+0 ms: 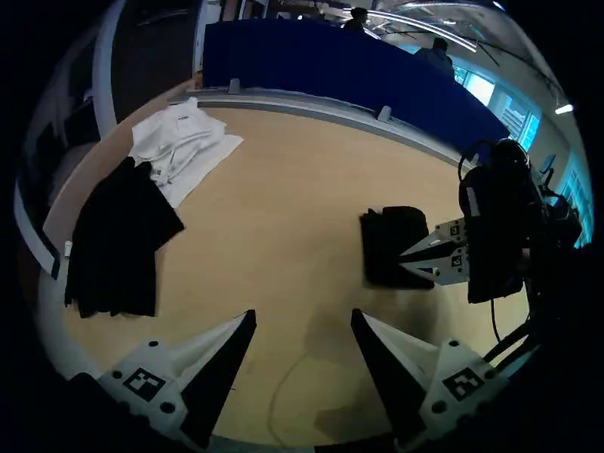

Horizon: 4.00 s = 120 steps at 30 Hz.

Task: Fold towel

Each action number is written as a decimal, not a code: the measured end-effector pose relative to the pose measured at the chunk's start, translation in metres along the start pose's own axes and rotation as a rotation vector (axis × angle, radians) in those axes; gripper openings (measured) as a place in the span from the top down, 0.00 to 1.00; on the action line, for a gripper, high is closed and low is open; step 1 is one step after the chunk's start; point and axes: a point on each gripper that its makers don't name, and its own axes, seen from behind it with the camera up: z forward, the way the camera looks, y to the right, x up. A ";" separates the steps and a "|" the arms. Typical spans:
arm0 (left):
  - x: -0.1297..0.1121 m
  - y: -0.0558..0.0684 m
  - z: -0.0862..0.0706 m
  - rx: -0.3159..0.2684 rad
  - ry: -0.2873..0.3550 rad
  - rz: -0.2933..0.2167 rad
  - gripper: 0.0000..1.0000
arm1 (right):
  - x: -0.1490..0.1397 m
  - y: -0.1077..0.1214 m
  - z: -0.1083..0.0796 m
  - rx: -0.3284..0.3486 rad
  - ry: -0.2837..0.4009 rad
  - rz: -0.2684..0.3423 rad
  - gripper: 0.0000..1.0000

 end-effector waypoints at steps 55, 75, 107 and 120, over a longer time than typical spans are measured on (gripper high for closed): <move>0.015 0.016 0.009 -0.021 0.005 0.027 0.07 | -0.096 -0.006 -0.049 -0.077 -0.064 0.330 0.33; 0.014 0.020 0.014 -0.019 0.000 0.026 0.07 | -0.102 -0.010 -0.041 -0.068 -0.057 0.396 0.61; 0.038 0.030 0.019 -0.061 0.027 0.047 0.07 | -0.047 0.037 -0.085 -0.156 0.038 0.371 0.96; 0.077 0.061 0.019 -0.129 0.093 0.108 0.07 | 0.007 0.068 -0.171 -0.252 0.106 0.308 0.96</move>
